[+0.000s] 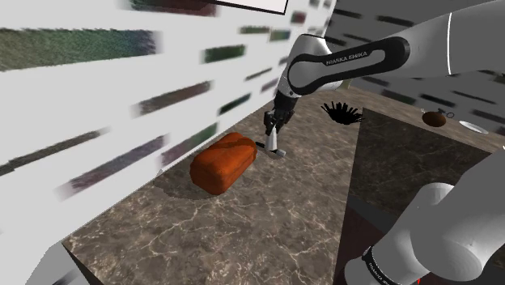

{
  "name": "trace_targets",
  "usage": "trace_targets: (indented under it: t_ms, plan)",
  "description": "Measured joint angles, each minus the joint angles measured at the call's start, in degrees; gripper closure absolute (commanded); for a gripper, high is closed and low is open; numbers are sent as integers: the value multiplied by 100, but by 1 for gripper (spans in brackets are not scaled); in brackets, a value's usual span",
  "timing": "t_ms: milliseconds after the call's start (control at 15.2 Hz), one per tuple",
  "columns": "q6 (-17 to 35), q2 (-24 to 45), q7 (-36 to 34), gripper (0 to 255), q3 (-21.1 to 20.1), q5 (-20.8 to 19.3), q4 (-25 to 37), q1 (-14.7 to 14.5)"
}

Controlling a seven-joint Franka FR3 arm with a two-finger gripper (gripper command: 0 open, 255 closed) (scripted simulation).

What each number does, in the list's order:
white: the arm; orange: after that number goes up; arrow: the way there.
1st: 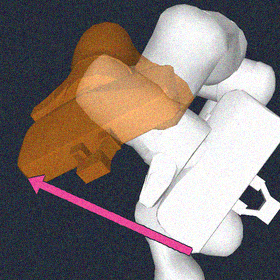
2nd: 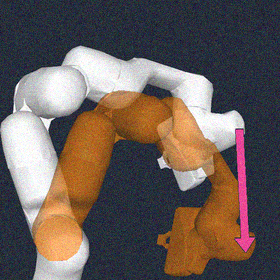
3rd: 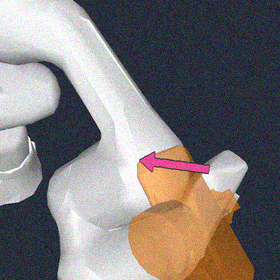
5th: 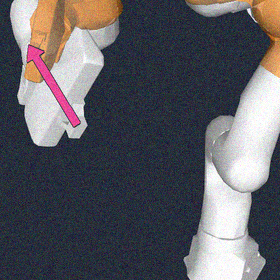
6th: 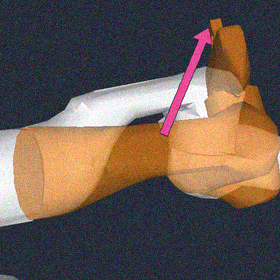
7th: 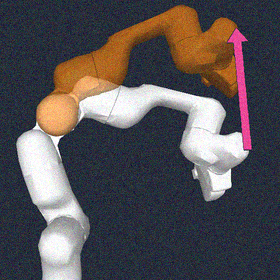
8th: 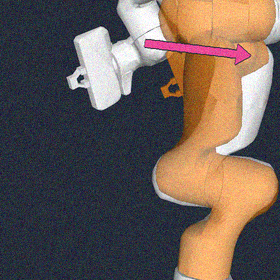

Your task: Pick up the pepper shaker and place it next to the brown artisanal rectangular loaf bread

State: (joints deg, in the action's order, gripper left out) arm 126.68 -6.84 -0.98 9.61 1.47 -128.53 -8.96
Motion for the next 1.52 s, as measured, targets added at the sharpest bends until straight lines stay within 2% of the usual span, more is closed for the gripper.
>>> trace_targets:
  t_ms: [792,1188,1254,1518]
  plan:
    - [939,478,126,255,19,138,-472,-10]
    - [978,500,130,255,18,145,-486,-11]
    - [979,500,130,0,18,145,-486,-11]
    - [979,500,130,0,18,145,-486,-11]
